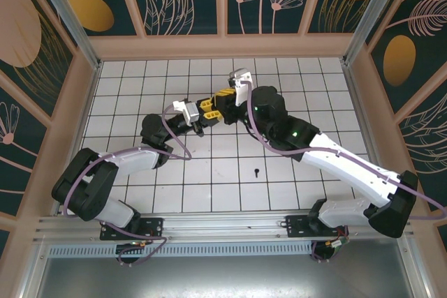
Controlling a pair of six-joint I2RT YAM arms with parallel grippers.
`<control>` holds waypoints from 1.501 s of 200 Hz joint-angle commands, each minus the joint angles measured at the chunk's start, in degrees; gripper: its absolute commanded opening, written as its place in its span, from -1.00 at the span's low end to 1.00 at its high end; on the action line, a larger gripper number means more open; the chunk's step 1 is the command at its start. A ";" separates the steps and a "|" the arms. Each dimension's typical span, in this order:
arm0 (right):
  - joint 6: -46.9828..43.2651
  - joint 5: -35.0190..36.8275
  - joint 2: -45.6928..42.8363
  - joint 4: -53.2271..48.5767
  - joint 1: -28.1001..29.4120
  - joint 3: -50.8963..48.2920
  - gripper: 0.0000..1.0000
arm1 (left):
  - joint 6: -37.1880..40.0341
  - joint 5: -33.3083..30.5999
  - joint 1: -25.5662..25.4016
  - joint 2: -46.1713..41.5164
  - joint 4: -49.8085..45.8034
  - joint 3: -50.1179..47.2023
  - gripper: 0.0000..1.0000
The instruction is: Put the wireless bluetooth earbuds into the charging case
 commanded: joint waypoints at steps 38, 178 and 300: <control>0.91 1.99 -1.15 -0.66 0.72 1.22 -0.69 | -0.50 1.02 -0.31 0.10 2.06 2.95 -1.00; 2.50 -0.55 -4.38 -0.62 0.80 -0.09 -0.70 | -0.54 2.48 -0.31 0.91 -0.82 4.00 -1.00; 2.47 0.59 -3.62 1.04 0.45 -2.20 -0.71 | -1.36 3.69 -0.31 0.38 -0.60 4.35 -1.00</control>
